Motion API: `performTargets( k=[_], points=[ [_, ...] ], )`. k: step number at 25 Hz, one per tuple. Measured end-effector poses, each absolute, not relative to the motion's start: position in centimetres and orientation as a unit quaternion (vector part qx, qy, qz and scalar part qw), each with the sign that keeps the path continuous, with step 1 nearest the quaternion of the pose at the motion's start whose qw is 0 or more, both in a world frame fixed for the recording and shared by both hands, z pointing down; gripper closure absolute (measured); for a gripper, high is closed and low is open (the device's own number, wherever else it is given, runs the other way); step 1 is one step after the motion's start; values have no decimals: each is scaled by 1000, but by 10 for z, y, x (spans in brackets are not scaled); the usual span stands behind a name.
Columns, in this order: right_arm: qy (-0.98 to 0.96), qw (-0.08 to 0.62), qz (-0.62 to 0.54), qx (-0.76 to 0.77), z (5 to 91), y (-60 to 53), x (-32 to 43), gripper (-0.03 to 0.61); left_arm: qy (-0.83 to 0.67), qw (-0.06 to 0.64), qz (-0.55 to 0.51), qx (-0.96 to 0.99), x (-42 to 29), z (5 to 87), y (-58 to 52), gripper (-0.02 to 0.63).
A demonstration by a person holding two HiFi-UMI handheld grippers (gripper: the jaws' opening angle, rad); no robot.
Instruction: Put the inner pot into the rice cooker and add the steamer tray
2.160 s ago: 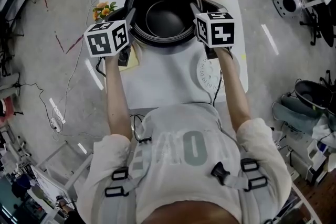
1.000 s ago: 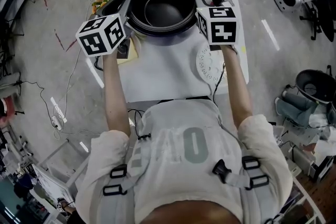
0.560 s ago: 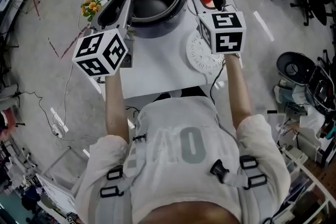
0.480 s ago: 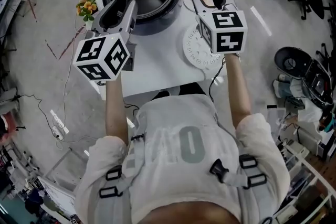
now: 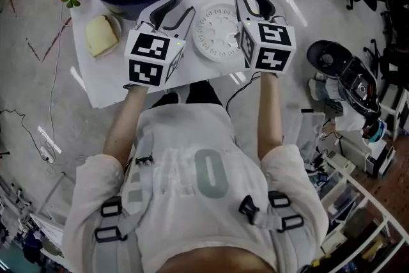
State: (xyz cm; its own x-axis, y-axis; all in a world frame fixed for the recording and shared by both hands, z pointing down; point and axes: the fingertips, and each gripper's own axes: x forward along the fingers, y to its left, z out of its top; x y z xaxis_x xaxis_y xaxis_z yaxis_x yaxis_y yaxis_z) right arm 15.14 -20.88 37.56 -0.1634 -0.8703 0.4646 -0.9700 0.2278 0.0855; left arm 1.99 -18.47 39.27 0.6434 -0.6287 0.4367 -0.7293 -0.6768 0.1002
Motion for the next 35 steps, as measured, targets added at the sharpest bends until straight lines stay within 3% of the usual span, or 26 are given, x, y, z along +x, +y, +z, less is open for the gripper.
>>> performTargets(
  k=[17,28,35],
  points=[
    [-677,275,264,630,542,-135,239,394,-337,211,324,858,64,557,-166,457],
    [-641,212,354,647,570,-101,249,402,-367,222,360,829,62,570,-167,459],
    [-642,210,346,652,575,-108,245,468,-368,218,366,827,65,577,-172,482]
  ],
)
